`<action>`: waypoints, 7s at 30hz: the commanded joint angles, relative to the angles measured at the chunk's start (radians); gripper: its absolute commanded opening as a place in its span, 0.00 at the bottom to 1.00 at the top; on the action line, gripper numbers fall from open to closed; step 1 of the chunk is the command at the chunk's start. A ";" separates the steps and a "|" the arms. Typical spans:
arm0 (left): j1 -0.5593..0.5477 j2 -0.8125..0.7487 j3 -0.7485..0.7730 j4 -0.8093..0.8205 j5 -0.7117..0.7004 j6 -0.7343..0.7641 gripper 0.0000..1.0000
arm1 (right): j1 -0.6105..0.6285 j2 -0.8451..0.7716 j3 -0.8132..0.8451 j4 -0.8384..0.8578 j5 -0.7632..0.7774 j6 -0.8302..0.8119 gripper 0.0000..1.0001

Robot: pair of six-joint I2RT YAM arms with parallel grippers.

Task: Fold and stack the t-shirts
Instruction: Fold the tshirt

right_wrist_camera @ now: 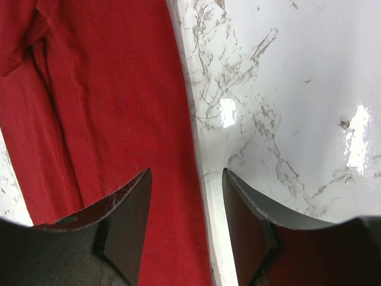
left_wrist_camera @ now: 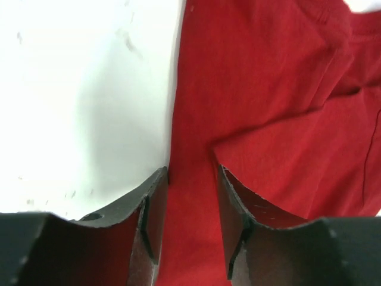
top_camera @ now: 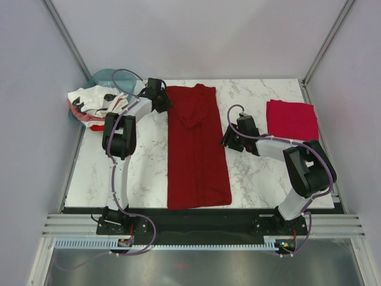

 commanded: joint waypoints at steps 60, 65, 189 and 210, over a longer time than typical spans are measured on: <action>-0.554 -1.589 -1.516 -0.147 -0.017 -0.265 0.56 | 0.544 -0.602 -0.414 -0.402 0.187 0.097 0.50; -0.580 -1.565 -1.507 -0.169 -0.054 -0.282 0.56 | 0.547 -0.618 -0.428 -0.387 0.168 0.093 0.38; -0.094 -0.721 -1.142 0.366 0.155 -0.172 0.47 | 0.055 -0.018 -0.012 -0.075 -0.010 0.008 0.17; -0.111 -0.877 -0.783 -0.003 0.158 -0.097 0.02 | 0.042 -0.118 0.377 -0.345 -0.140 -0.025 0.00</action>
